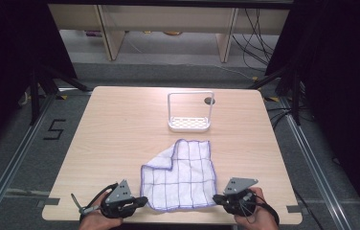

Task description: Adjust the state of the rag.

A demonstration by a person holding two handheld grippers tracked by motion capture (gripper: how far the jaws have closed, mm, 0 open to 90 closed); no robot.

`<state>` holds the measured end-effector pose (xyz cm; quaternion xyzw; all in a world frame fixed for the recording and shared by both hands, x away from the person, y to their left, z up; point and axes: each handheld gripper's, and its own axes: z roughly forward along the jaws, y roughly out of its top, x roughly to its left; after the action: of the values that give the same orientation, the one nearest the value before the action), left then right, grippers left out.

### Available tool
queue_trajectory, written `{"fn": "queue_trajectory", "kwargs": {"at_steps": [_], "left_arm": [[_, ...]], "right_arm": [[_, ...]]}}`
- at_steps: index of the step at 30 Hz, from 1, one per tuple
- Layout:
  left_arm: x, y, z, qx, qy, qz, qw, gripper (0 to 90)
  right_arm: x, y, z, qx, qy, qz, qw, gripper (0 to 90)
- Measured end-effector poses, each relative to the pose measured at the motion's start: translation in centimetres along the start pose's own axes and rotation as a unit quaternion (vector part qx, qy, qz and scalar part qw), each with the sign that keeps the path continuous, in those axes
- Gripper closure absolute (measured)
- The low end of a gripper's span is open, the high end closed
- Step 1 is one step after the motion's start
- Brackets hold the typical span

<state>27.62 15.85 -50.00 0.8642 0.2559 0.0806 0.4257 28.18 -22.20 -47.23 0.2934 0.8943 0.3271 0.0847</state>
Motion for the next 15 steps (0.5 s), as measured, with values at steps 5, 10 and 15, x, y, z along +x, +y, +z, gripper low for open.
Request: {"fn": "queue_trajectory", "kwargs": {"at_steps": [5, 10, 15], "left_arm": [[-0.1, 0.0, 0.3, -0.015, -0.008, -0.034, 0.9993, 67.0], [1.8, 3.1, -0.8, -0.063, 0.029, -0.042, 0.9967, 58.8], [3.1, 6.2, 3.0, -0.048, 0.036, -0.021, 0.9980, 54.8]], "right_arm": [[-0.3, -1.0, 0.5, 0.004, -0.002, 0.020, 0.9998, 71.0], [-1.2, -0.2, -0.2, -0.043, -0.036, 0.040, 0.9976, 58.4], [-1.8, 0.0, -0.4, -0.060, -0.037, 0.054, 0.9960, 55.5]]}}
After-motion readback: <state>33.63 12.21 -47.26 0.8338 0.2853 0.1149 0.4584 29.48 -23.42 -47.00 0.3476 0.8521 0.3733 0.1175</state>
